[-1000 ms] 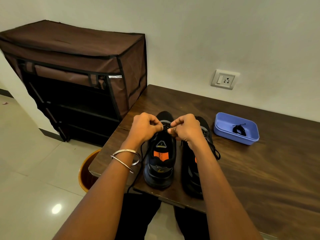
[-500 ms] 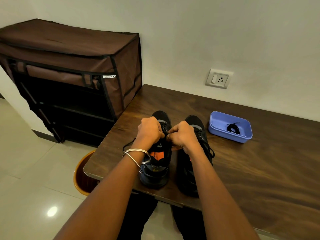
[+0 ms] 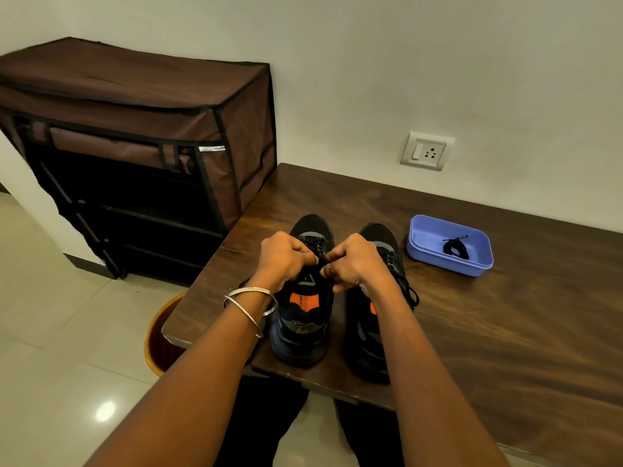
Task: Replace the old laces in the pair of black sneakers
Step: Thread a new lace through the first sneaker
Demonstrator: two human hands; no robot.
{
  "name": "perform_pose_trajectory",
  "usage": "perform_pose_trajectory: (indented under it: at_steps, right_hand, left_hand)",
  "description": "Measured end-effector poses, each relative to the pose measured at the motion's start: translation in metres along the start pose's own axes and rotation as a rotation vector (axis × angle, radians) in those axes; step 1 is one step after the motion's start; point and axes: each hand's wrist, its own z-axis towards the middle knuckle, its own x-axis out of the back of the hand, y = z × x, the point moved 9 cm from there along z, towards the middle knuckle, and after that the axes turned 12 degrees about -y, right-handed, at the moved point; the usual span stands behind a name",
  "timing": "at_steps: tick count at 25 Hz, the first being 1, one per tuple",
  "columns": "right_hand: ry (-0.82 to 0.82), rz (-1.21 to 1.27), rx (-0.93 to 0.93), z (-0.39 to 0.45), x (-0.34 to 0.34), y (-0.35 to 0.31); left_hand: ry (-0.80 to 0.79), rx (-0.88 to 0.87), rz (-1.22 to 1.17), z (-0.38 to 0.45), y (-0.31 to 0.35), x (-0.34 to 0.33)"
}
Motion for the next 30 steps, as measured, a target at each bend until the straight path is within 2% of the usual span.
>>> perform_pose_trajectory:
  at_steps: [5,9,14,17,20,22,26,30]
  right_hand:
    - [0.020,0.011,0.007,0.000,-0.001,0.000]
    - [0.040,0.007,0.006,-0.001,-0.002,-0.001]
    - [-0.038,0.111,-0.007,0.005,-0.005,0.009]
    - [0.076,0.195,-0.031,0.014,0.001,0.019]
    - [0.271,0.096,-0.061,0.019,0.006,0.017]
    - [0.293,0.025,-0.088,0.020,0.004,0.012]
    - [0.294,-0.069,-0.079,0.010,0.010,-0.002]
    - [0.419,0.064,0.009,-0.012,0.034,-0.014]
  left_hand:
    - [0.140,0.051,0.047,0.000,0.000,-0.001]
    - [0.088,0.071,-0.028,0.000,-0.007,-0.004]
    - [0.063,0.145,-0.083,0.000,-0.012,-0.008]
    - [0.017,0.087,-0.049,0.002,-0.009,-0.007]
    - [-0.114,-0.027,0.052,-0.001,0.001,-0.005]
    - [-0.173,-0.089,0.180,-0.002,0.005,-0.003]
    - [-0.143,-0.091,0.395,-0.005,0.004,0.006]
    - [-0.102,-0.060,0.466,-0.009,0.002,0.011]
